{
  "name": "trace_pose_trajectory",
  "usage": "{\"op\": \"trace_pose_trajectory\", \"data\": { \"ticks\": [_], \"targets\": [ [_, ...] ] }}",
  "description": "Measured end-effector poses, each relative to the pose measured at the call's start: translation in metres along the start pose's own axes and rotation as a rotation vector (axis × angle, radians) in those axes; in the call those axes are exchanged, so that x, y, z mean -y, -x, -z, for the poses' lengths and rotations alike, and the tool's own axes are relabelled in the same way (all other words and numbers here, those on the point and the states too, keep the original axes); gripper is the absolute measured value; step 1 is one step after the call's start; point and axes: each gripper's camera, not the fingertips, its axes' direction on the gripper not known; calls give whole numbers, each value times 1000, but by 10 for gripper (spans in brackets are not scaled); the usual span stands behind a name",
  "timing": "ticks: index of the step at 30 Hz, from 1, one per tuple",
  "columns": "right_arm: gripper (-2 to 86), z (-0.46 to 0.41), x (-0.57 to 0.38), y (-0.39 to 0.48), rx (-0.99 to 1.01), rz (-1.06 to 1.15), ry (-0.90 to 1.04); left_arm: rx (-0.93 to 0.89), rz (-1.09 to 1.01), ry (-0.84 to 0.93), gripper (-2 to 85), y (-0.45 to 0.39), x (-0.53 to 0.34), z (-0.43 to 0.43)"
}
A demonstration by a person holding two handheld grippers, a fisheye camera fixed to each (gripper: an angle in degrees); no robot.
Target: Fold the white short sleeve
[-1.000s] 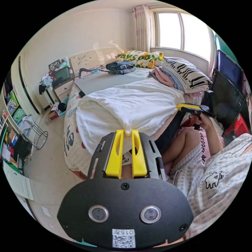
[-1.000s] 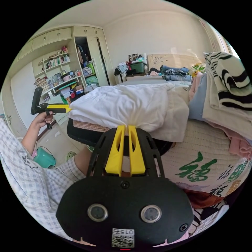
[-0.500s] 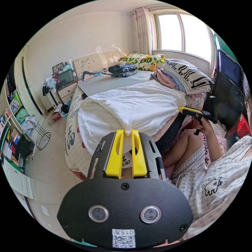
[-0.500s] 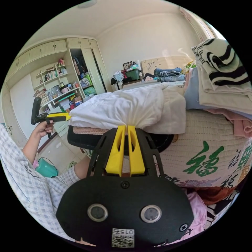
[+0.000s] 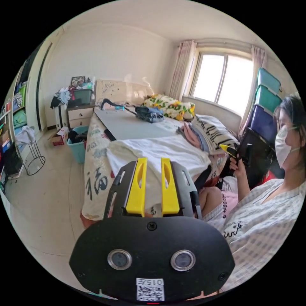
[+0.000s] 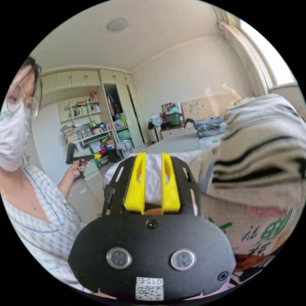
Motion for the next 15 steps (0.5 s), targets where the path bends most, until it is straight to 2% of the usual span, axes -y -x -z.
{"op": "trace_pose_trajectory", "data": {
  "ticks": [3, 7, 11, 15],
  "targets": [
    [87, -48, 73, -6, -12, 61, 58, 16, 44, -13, 83, 41, 41, -17],
    [112, -164, 142, -57, -76, -56, 304, -57, 152, 88, 104, 101, 78, -76],
    [137, -256, 156, -118, -190, -237, 541, -121, 298, 226, 129, 164, 101, -144],
    [119, -302, 157, -151, -171, -369, 605, -166, 332, 375, 132, 195, 111, -197]
  ]
}}
